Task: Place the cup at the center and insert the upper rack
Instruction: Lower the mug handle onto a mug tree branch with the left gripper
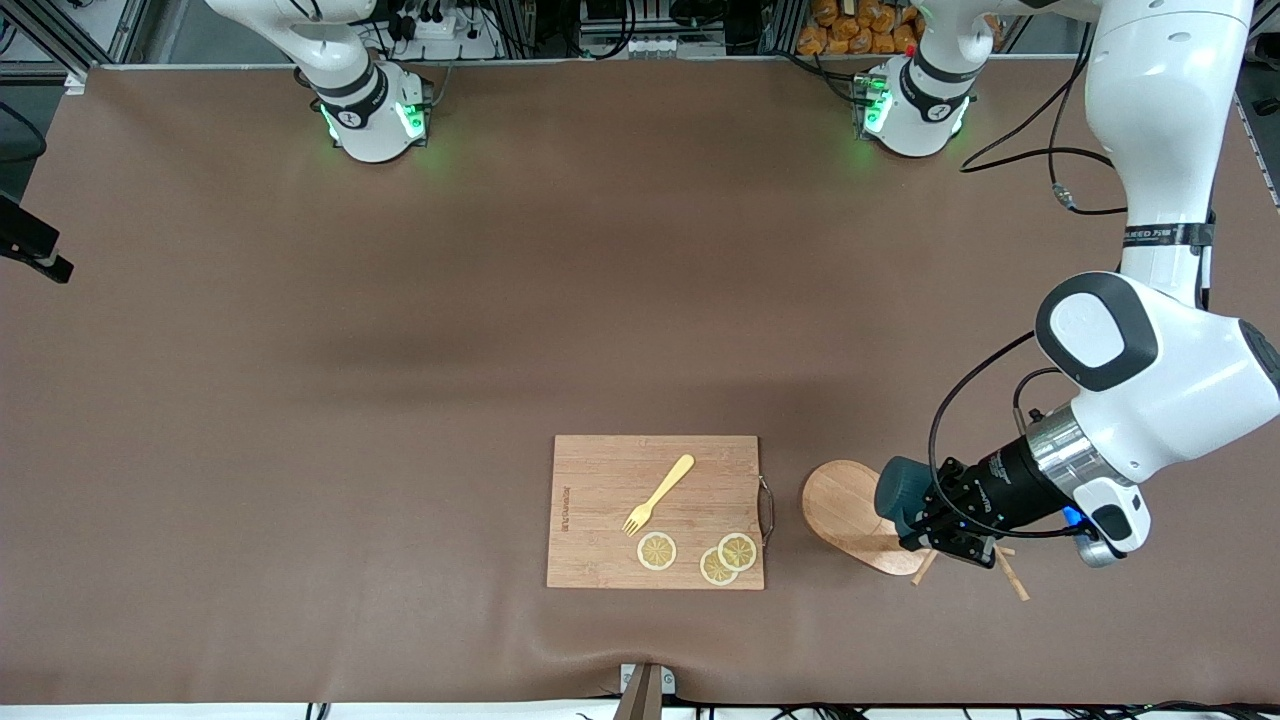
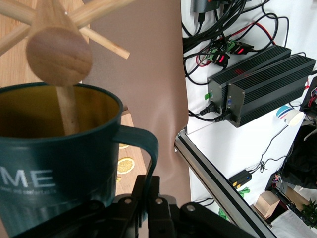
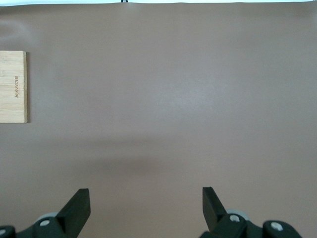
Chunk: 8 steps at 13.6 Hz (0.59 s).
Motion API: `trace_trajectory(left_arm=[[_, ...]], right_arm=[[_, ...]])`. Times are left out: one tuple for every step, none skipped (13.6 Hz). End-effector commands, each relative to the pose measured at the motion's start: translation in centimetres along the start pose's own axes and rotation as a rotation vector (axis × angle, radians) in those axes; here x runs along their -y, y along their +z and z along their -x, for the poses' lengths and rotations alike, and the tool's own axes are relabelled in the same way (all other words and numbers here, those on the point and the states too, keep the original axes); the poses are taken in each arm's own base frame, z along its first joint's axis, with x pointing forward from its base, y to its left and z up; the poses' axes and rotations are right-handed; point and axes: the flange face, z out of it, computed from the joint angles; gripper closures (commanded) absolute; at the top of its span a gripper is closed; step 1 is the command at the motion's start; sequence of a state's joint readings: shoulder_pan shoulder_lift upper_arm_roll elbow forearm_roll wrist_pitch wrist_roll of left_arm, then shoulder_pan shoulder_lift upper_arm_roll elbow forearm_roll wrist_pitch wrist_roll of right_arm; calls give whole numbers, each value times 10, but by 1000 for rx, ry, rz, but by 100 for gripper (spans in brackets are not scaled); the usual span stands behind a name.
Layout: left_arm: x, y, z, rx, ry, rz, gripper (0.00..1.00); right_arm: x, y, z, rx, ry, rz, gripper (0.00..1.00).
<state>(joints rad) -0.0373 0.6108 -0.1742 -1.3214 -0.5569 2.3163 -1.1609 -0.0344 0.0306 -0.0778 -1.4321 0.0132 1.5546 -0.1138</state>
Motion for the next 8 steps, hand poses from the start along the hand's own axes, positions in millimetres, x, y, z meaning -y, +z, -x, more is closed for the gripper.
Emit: trace_trajectory(left_arm=[[2, -1, -10, 4, -32, 5, 100], [3, -1, -13, 2, -36, 4, 100], [4, -5, -20, -4, -43, 7, 100], [4, -8, -25, -6, -52, 9, 100], [4, -8, -28, -9, -57, 9, 100], [4, -9, -27, -9, -56, 10, 100], [4, -8, -28, -9, -57, 9, 100], [4, -8, -28, -9, -59, 9, 100]], right_arm=[[1, -5, 0, 3, -7, 16, 0], [1, -5, 0, 3, -7, 16, 0], [1, -5, 0, 3, -7, 18, 0], [0, -5, 0, 3, -6, 16, 0], [0, -5, 0, 3, -6, 16, 0], [0, -5, 0, 3, -6, 16, 0], [0, -5, 0, 3, -6, 16, 0], [0, -5, 0, 3, -6, 16, 0]])
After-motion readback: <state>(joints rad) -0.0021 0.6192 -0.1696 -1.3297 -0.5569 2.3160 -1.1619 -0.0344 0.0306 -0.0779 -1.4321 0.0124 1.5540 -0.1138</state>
